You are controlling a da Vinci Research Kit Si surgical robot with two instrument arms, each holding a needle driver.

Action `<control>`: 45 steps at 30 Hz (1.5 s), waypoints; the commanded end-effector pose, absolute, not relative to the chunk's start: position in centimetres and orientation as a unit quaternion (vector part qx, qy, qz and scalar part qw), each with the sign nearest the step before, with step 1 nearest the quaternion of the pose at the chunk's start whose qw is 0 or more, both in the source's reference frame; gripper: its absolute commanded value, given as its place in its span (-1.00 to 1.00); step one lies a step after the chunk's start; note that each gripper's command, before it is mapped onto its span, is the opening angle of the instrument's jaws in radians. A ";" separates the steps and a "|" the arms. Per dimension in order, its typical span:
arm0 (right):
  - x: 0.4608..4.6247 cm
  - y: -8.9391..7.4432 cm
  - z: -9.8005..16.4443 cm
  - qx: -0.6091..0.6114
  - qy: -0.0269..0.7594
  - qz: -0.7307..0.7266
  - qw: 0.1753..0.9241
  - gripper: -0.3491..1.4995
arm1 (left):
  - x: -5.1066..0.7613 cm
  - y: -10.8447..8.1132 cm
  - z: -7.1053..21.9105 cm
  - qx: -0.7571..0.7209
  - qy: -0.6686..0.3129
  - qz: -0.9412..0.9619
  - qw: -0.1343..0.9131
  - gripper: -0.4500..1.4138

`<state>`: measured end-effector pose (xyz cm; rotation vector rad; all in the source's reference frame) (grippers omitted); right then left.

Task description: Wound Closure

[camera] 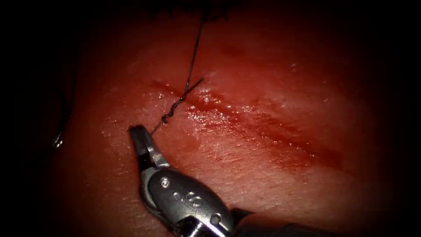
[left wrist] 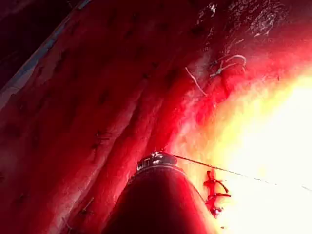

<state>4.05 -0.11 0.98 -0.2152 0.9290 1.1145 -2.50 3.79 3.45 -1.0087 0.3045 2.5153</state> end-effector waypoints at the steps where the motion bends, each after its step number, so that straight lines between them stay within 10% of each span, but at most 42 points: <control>1: 4.16 -0.2 1.1 -0.091 0.421 0.499 0.752 -1.00 | -2.63 3.9 3.5 -0.359 0.118 0.904 0.201 -1.00; 26: 4.13 -0.3 0.9 -0.069 0.441 0.476 0.758 -1.00 | -2.77 3.9 3.5 -0.362 0.127 0.900 0.206 -1.00; 27: 4.10 -0.2 0.9 -0.064 0.457 0.472 0.751 -0.36 | -2.74 3.9 3.5 -0.364 0.124 0.900 0.207 -1.00; 30: 4.06 -0.2 0.8 -0.059 0.475 0.465 0.745 0.25 | -2.71 3.8 3.4 -0.368 0.118 0.899 0.208 -1.00; 36: 3.85 -0.1 0.4 -0.045 0.492 0.464 0.735 0.62 | -2.61 3.6 3.0 -0.375 0.088 0.900 0.205 -1.00; 43: 3.50 0.2 0.0 -0.013 0.544 0.441 0.714 0.36 | -2.10 3.1 2.4 -0.365 0.069 0.906 0.204 -1.00; 45: 3.42 0.3 0.1 0.011 0.560 0.425 0.712 -0.60 | -1.95 2.8 2.2 -0.366 0.066 0.907 0.199 -1.00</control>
